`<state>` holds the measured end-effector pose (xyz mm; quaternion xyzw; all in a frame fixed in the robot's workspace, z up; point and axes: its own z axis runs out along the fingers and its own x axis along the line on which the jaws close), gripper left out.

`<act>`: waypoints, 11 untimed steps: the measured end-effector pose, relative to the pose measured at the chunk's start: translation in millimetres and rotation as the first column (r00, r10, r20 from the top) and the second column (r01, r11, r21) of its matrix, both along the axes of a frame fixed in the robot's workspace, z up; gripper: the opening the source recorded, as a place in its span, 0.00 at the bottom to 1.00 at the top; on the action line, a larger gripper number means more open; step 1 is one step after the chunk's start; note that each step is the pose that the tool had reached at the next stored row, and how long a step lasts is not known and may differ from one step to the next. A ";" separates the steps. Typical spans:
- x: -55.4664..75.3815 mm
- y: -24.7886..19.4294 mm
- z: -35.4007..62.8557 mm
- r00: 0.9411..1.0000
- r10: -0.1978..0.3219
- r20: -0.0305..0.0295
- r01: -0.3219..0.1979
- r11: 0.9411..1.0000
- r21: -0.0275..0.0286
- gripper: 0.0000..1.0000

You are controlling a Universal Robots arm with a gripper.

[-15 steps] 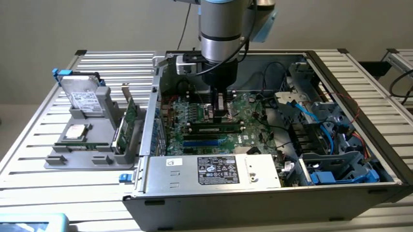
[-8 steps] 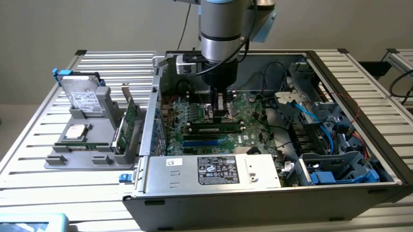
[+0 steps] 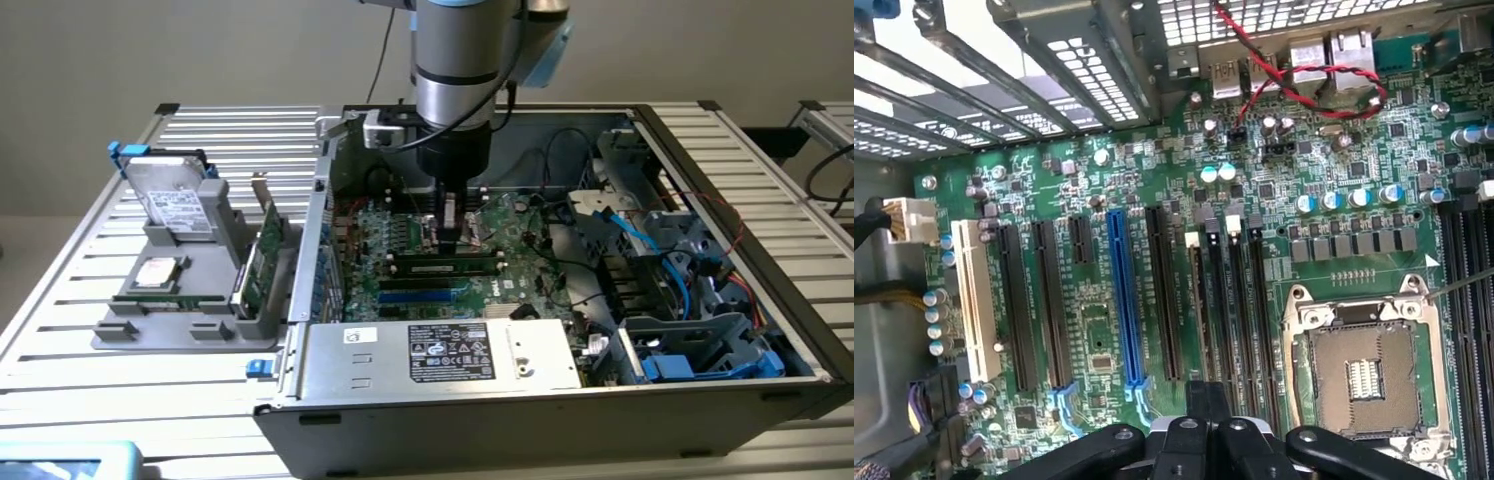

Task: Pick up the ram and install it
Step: 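Press down the ram until it locks into place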

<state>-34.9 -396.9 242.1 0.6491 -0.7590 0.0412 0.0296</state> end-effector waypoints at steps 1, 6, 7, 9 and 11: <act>0.0 0.0 0.0 1.000 -0.011 0.001 0.011 1.000 0.000 0.11; 0.1 0.0 -0.1 0.998 -0.059 0.008 0.059 0.998 0.001 0.11; 0.1 0.0 -0.2 0.998 -0.066 0.013 0.066 0.998 0.001 0.11; 0.0 0.0 -0.1 0.996 -0.084 0.022 0.084 0.996 0.001 0.11; 0.0 0.1 -0.1 0.994 -0.103 0.030 0.103 0.995 0.002 0.11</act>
